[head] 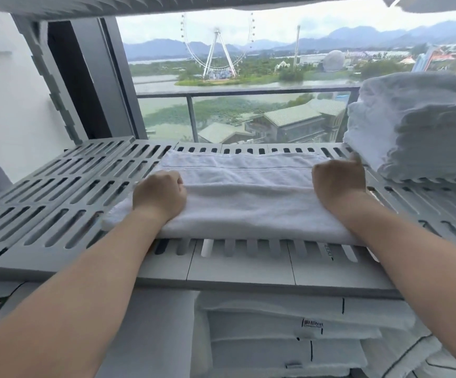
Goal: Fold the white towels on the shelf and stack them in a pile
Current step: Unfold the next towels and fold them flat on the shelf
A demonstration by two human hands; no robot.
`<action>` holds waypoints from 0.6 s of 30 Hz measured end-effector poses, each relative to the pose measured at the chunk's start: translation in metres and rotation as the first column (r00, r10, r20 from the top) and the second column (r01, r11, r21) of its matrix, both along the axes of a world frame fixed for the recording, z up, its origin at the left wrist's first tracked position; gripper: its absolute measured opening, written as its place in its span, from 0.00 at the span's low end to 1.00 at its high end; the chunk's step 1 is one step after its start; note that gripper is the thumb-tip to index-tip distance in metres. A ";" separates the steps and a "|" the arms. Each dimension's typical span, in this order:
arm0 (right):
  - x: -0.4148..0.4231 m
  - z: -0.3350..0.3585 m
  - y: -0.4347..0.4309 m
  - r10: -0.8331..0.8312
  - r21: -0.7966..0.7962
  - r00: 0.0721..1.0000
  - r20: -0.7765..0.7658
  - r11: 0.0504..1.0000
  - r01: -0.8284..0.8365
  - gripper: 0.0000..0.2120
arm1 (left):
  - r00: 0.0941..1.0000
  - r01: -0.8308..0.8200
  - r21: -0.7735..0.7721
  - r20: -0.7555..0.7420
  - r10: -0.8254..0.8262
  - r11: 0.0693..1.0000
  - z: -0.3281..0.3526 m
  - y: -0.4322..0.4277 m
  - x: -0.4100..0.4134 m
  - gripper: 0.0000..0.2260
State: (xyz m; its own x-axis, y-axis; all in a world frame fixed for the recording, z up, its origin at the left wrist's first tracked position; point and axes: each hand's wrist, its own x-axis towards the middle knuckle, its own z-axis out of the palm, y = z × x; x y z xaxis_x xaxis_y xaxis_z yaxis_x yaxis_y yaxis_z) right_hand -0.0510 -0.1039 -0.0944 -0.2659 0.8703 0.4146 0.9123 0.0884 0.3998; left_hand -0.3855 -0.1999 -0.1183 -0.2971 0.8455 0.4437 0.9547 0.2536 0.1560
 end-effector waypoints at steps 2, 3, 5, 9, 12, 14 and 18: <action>-0.012 0.000 -0.008 0.047 -0.007 0.997 -0.065 0.999 -0.048 0.09 | 0.997 -0.050 -0.078 -0.061 0.045 0.996 0.009 0.003 0.005 0.08; -0.017 -0.004 -0.008 0.117 -0.022 0.985 -0.129 0.992 -0.121 0.08 | 0.994 -0.064 -0.100 -0.097 0.054 0.993 0.014 0.006 0.010 0.09; -0.023 -0.015 -0.009 0.244 -0.085 0.897 -0.369 0.952 -0.294 0.13 | 0.998 0.024 -0.090 -0.061 -0.030 0.996 0.018 0.013 0.028 0.10; -0.020 -0.021 -0.013 0.300 -0.069 0.773 -0.559 0.912 -0.404 0.18 | 0.947 0.289 -0.118 0.178 -0.266 0.950 0.008 0.017 0.066 0.11; -0.019 -0.016 -0.017 0.435 0.180 0.784 -0.443 0.900 -0.398 0.19 | 0.965 0.242 -0.055 0.114 -0.235 0.969 0.003 0.022 0.065 0.09; -0.022 -0.010 -0.019 0.482 0.283 0.784 -0.391 0.874 -0.396 0.19 | 0.972 0.226 -0.036 0.066 -0.223 0.973 0.006 0.025 0.063 0.09; -0.020 -0.014 -0.009 0.405 0.143 0.786 -0.467 0.912 -0.385 0.17 | 0.968 0.249 -0.041 -0.028 -0.250 0.968 0.012 0.030 0.063 0.08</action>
